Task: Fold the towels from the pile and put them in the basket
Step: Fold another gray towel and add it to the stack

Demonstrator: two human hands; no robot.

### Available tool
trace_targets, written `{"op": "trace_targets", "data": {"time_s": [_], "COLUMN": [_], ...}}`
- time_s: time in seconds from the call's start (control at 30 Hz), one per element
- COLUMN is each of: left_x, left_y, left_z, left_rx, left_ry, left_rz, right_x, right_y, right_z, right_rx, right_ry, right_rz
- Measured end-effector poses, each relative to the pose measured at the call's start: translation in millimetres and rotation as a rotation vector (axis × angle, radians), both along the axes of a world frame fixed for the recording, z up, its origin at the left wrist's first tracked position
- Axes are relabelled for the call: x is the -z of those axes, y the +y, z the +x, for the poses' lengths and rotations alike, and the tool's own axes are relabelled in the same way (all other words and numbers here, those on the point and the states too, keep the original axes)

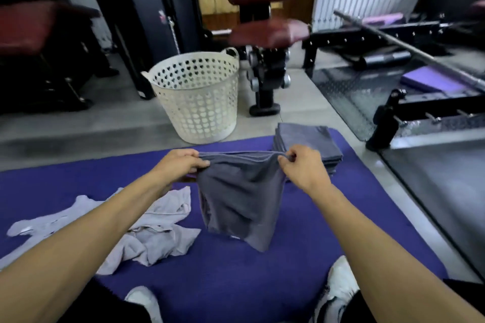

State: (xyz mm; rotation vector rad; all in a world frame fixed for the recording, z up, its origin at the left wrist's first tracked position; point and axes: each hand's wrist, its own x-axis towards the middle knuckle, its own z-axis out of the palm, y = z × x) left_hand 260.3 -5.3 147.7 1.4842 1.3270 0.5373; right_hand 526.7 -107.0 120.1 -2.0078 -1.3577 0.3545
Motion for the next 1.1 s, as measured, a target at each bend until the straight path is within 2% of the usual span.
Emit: {"op": "trace_targets", "data": {"time_s": [0.1,0.2,0.27,0.37,0.4,0.47,0.57,0.63,0.73,0.8,0.9,0.97,1.03,1.1], "left_x": [-19.1,-22.6,-25.7,-26.5,-23.8,-17.1,-9.2,-14.4,-22.7,-22.6,-15.1,-12.9,-17.1,-23.0], "left_y": [-7.6,-11.2,-12.2,-18.0,-18.5,-14.6,-3.2,-5.4,-13.1,-13.3,-8.7,-8.4,-12.8,-19.5], "left_z": [-27.1,-42.5,-44.0,-36.2,-33.8,-32.0,-40.3,-45.3,-46.0,-43.0,-41.8,-44.3,-51.0,-59.6], "left_rx": [-0.133,-0.294,-0.227,0.014,0.043,0.008,-0.01,0.101,0.272,0.196,-0.024,-0.023,0.174,0.413], "left_ry": [-0.132,-0.145,-0.12,-0.171,-0.187,-0.16,-0.008,-0.003,-0.101,-0.139,-0.12,-0.047,0.027,0.114], "left_rz": [0.099,0.231,0.176,0.045,0.045,0.102,0.139,0.068,-0.023,-0.001,0.122,0.136,-0.033,-0.235], "right_x": [-54.8,-82.1,-81.2,-61.9,-55.3,-48.8,-51.2,-52.1,-50.5,-52.6,-53.8,-50.9,-49.6,-47.1], "right_y": [0.6,-11.7,-15.7,-17.3,-19.6,-24.9,-30.0,-29.8,-30.5,-32.8,-32.3,-30.5,-31.0,-34.4], "right_z": [-13.0,-27.4,-26.5,-5.6,-0.8,0.5,-4.2,0.0,8.8,6.8,-7.2,-12.7,-10.2,-2.1], "right_rx": [-0.267,-0.612,-0.568,-0.223,-0.186,-0.249,-0.38,-0.337,-0.234,-0.219,-0.233,-0.204,-0.2,-0.255], "right_ry": [-0.305,-0.561,-0.631,-0.489,-0.418,-0.301,-0.169,-0.121,0.0,0.142,0.368,0.354,0.229,0.225], "right_rz": [0.042,-0.024,-0.075,-0.066,-0.069,-0.127,-0.18,-0.136,-0.081,-0.058,-0.02,-0.032,-0.124,-0.299]}}
